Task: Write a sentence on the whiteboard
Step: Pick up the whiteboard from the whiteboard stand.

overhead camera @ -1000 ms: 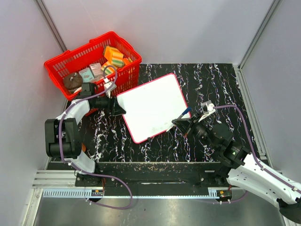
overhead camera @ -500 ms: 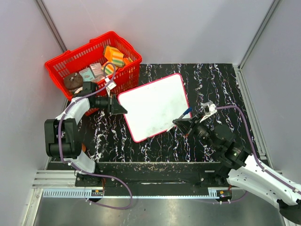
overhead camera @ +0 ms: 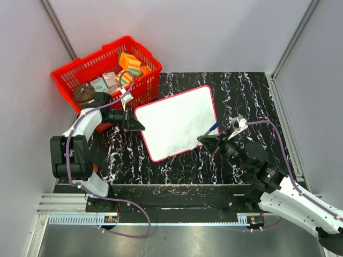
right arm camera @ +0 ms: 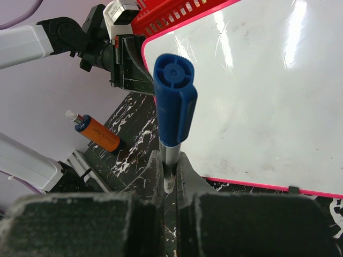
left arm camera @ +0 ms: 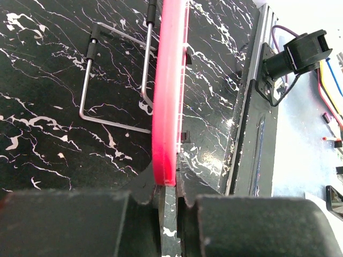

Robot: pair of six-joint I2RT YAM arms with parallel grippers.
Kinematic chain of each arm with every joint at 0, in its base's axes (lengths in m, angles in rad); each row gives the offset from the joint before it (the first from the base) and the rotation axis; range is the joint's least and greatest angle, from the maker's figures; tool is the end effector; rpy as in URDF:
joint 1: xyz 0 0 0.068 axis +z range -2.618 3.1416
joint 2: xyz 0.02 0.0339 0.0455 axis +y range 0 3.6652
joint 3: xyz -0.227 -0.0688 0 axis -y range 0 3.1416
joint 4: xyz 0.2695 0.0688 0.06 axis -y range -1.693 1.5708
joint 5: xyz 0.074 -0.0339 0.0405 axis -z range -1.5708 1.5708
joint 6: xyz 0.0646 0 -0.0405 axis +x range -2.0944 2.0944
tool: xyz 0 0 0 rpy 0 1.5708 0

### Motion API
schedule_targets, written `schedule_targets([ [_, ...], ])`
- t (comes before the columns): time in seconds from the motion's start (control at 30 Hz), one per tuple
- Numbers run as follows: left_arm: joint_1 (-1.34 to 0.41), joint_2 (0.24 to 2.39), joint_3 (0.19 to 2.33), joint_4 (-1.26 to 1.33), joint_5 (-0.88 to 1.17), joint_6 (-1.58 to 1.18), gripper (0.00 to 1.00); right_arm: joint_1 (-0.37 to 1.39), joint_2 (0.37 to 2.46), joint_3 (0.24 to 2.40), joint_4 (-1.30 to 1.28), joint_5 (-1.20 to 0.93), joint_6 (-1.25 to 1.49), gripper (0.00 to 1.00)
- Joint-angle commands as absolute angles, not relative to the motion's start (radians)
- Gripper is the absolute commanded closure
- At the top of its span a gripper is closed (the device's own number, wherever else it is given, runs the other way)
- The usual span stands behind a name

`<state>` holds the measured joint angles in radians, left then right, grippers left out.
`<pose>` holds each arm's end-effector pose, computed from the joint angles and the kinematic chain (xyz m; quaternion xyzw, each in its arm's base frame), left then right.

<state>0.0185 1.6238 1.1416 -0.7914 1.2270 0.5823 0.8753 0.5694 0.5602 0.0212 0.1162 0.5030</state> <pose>0.3277 -0.0548 0.1768 0.3068 0.7530 -0.5081 0.2841 0.1576 0.1772 0.2951 -0.0893 0.6972 0.4201 0.5740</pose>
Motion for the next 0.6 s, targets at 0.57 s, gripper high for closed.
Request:
schedule_targets([
  [0.57, -0.063, 1.548, 1.111, -0.914, 0.776, 0.673, 1.0, 0.876, 0.649, 0.601, 0.118, 0.126, 0.411, 1.0],
])
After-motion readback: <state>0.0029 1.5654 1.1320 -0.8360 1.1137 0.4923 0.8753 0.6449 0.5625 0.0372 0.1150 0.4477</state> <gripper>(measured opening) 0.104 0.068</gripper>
